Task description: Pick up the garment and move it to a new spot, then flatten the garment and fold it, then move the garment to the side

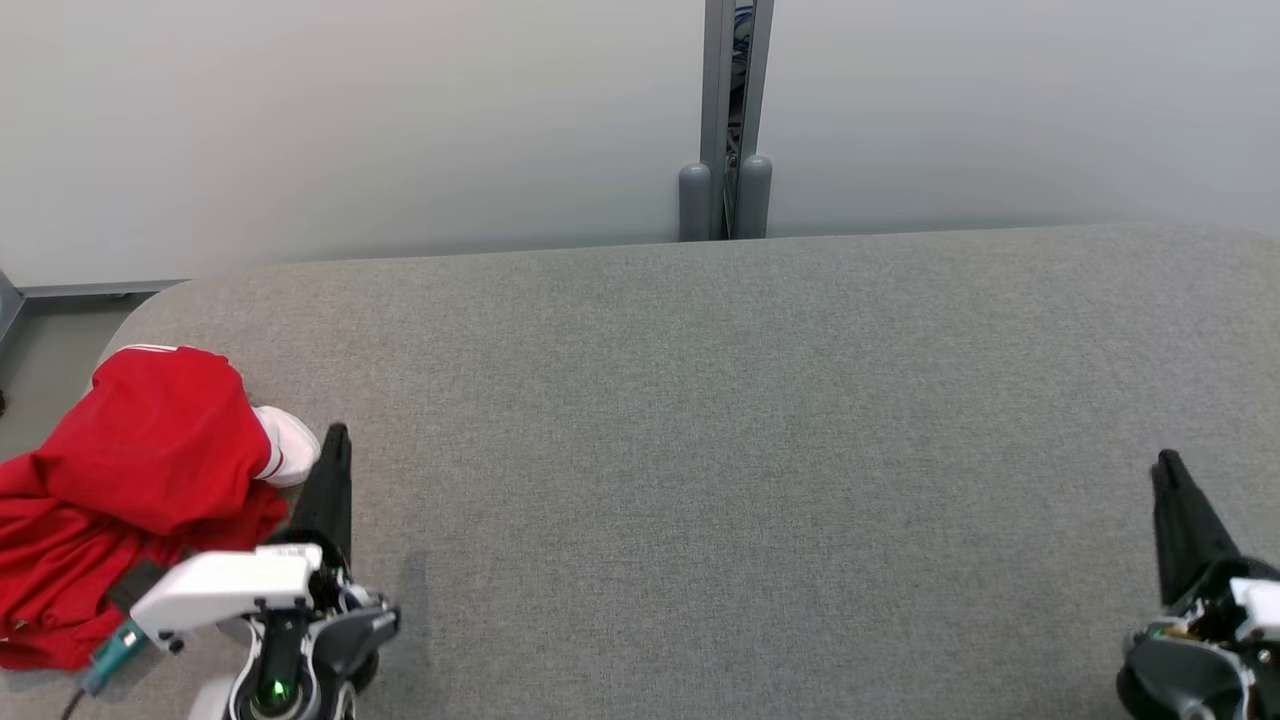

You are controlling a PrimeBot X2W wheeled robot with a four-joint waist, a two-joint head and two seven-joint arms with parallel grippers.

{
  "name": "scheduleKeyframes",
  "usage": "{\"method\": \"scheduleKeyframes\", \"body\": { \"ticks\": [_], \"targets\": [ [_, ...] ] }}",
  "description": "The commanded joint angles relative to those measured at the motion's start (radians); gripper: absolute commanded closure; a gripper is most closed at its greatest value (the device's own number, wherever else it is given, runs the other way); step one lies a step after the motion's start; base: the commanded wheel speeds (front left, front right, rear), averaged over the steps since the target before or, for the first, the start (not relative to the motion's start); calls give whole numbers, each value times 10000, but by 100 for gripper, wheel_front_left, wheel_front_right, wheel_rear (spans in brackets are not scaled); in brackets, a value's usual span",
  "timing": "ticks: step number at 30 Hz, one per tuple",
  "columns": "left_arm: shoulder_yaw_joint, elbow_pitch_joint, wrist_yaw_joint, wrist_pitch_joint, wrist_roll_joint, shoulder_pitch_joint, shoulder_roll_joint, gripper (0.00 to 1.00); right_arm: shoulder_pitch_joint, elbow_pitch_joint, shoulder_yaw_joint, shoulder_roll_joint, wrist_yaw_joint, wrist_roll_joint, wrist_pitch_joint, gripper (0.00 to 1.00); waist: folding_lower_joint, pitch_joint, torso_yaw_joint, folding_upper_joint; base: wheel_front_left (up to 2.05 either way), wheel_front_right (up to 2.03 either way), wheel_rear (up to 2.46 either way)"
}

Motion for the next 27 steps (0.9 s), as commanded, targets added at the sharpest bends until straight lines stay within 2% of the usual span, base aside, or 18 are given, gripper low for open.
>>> {"method": "scheduleKeyframes", "body": {
  "ticks": [1,14,22,27],
  "targets": [
    [-11,65,2,-3,1,97,-19,0,71,54,24,46,0,-1,-5,0,0,1,0,0,0,0,0],
    [-246,-186,0,-436,572,634,-39,0,348,25,902,65,-1,-399,-636,0,0,-66,-10,0,0,0,0],
    [-246,-654,43,-736,2175,872,-25,0,395,-115,1244,57,0,-1946,-1078,0,0,-129,-13,0,0,0,0],
    [-407,-1100,262,-940,3687,1060,-16,0,470,-361,1580,58,1,-3285,-1381,0,0,-182,-9,0,0,0,0]
  ]
}}
